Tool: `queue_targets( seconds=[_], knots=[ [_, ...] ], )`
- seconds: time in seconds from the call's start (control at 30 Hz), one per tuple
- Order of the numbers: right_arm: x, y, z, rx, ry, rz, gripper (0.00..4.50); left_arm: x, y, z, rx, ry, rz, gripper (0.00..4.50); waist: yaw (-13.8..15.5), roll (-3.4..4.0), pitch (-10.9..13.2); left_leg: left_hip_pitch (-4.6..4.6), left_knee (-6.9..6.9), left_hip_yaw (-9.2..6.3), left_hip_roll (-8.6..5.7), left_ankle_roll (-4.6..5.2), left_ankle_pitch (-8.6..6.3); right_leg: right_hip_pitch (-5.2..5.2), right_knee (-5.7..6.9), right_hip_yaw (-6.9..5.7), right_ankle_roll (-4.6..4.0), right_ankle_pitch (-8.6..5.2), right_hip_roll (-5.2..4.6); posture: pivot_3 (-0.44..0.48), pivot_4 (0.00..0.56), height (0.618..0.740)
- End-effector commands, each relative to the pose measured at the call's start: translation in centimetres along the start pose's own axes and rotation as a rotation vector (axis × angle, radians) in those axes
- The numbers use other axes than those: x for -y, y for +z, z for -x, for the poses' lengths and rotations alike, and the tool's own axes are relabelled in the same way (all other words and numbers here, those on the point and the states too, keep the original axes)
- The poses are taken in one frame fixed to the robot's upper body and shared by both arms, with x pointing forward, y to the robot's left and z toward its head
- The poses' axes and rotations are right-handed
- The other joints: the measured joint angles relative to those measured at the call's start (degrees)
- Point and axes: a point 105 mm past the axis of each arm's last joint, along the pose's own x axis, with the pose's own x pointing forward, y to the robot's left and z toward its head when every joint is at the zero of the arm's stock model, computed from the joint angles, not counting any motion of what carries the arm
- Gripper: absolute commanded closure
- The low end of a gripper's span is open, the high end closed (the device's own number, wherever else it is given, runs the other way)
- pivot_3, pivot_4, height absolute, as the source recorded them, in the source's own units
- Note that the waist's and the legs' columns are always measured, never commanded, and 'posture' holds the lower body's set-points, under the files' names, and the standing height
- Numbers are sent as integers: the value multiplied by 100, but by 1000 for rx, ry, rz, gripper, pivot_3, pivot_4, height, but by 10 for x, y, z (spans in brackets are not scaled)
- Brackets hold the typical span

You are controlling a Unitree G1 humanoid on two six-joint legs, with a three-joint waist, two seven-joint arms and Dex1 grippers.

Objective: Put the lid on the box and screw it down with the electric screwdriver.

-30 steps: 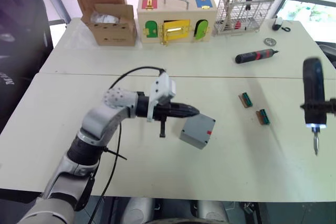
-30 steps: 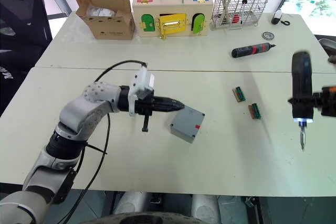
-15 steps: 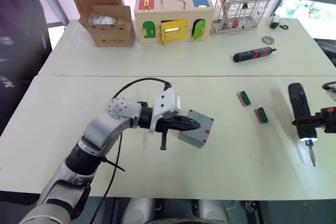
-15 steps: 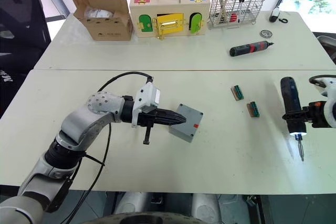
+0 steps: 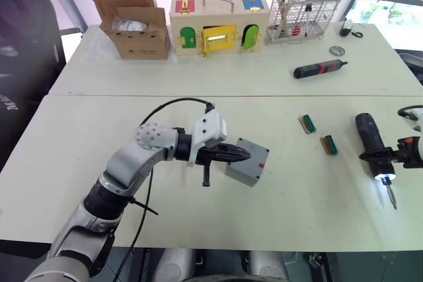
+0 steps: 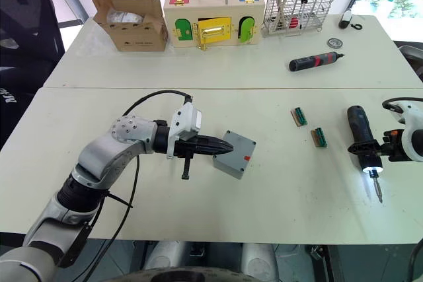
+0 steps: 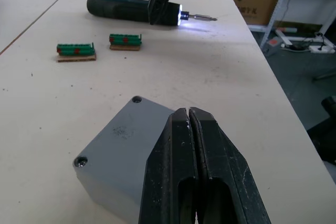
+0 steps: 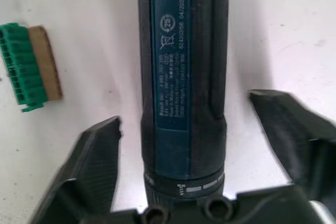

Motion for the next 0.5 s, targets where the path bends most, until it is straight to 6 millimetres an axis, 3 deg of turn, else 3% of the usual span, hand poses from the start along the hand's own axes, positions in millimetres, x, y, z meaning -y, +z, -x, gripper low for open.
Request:
queue_targets(
  seconds=[0.03, 0.17, 0.3, 0.4, 0.5],
  knots=[
    [5, 8, 9, 53, -20, 1, 17, -3, 9, 3, 29, 15, -27, 4500, 1, 0, 0, 0, 0, 0, 0, 0, 0, 0, 1, 0, 0, 0, 0, 0, 150, 694],
    [0, 38, 31, 237, 2, 46, 17, -17, 20, 13, 109, 116, -32, 4500, -3, 1, 0, 0, 0, 0, 0, -1, 0, -2, 4, 0, 0, 0, 0, 0, 150, 694],
    [-19, 61, 62, 358, -67, 371, 17, -36, 28, 35, 207, 302, -23, 4500, 1, 0, 0, 3, -1, 0, 0, -5, 2, -8, 19, 0, 2, 0, 0, 0, 150, 694],
    [-65, 56, 74, 438, 34, 567, 17, -33, 9, 56, 156, 319, 107, 4500, 3, -2, 1, 4, -5, -3, 4, -13, 6, -17, 43, 0, 8, -5, -2, 0, 150, 694],
    [-100, 24, 68, 457, 181, 577, 17, -25, -12, 74, 91, 354, 199, 4500, 11, -16, -4, 7, -6, -10, 9, -22, 11, -15, 50, -1, 9, -6, 0, 0, 150, 694]
  ],
)
